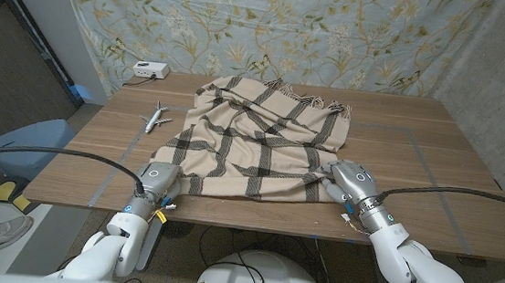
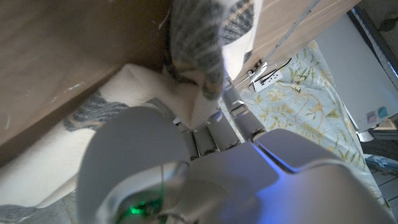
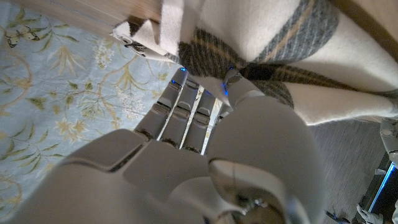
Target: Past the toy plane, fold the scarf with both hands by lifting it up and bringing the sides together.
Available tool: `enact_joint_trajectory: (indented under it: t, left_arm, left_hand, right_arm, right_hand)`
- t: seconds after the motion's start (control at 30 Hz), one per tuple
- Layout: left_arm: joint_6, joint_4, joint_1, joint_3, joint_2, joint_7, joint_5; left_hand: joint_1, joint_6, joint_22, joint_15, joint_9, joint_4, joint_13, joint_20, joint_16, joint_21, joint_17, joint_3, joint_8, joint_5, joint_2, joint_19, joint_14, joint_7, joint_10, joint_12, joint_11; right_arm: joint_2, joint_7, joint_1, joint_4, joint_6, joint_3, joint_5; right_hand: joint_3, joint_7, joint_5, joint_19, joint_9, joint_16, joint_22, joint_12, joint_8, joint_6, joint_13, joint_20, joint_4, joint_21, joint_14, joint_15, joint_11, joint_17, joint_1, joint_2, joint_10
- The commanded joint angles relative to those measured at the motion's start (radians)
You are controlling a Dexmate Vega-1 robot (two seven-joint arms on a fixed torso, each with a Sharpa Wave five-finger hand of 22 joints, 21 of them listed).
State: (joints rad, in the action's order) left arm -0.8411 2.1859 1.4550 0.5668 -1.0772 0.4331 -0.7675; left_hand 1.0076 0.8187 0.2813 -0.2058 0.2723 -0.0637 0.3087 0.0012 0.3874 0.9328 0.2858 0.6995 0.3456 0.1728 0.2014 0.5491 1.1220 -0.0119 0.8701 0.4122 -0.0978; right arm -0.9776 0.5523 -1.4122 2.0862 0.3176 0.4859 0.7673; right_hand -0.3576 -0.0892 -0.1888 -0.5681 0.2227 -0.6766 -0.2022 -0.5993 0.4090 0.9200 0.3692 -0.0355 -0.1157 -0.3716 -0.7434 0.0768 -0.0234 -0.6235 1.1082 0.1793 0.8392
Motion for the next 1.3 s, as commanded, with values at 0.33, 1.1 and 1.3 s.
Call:
enact_joint_trajectory:
  t: [0.33,1.1,1.3]
  left_arm:
    - [0.093,0.071,0.127,-0.139,0.017,0.351,-0.102]
    - [0.136,0.182,0.296,-0.358,0.034,0.463,-0.308]
    - [0.198,0.230,0.384,-0.477,0.047,0.483,-0.343]
  left_hand:
    - [0.032,0.026,0.010,-0.015,0.035,0.020,0.055,-0.001,0.014,0.046,0.036,-0.001,0.027,0.011,0.002,-0.020,0.001,-0.003,0.083,0.072,-0.056]
    - [0.070,0.017,0.024,-0.022,0.107,0.011,0.154,-0.006,0.094,0.150,0.147,-0.040,0.057,0.020,-0.009,-0.052,0.072,-0.014,0.067,0.110,-0.064]
    - [0.079,0.025,0.029,-0.020,0.136,0.009,0.188,-0.001,0.100,0.177,0.178,-0.051,0.075,0.029,-0.010,-0.096,0.045,-0.026,0.067,0.117,-0.080]
  right_arm:
    - [0.135,0.428,-0.135,-0.013,0.038,-0.109,0.011]
    - [0.479,0.565,-0.306,-0.004,-0.206,-0.380,0.274]
    - [0.657,0.565,-0.332,0.008,-0.353,-0.481,0.393]
  right_hand:
    - [-0.003,0.003,-0.009,0.001,0.015,-0.002,-0.003,-0.018,0.019,0.013,0.013,-0.002,0.010,-0.011,-0.024,0.132,-0.012,-0.016,0.007,0.006,0.013]
    - [-0.013,0.012,-0.021,-0.004,0.021,0.021,-0.001,-0.038,0.042,0.027,0.026,0.015,0.007,-0.020,-0.061,0.133,-0.002,-0.016,0.005,-0.011,0.032]
    - [-0.016,0.014,-0.023,-0.004,0.020,0.028,-0.001,-0.041,0.046,0.031,0.027,0.016,0.004,-0.022,-0.065,0.132,0.000,-0.015,0.006,-0.014,0.036]
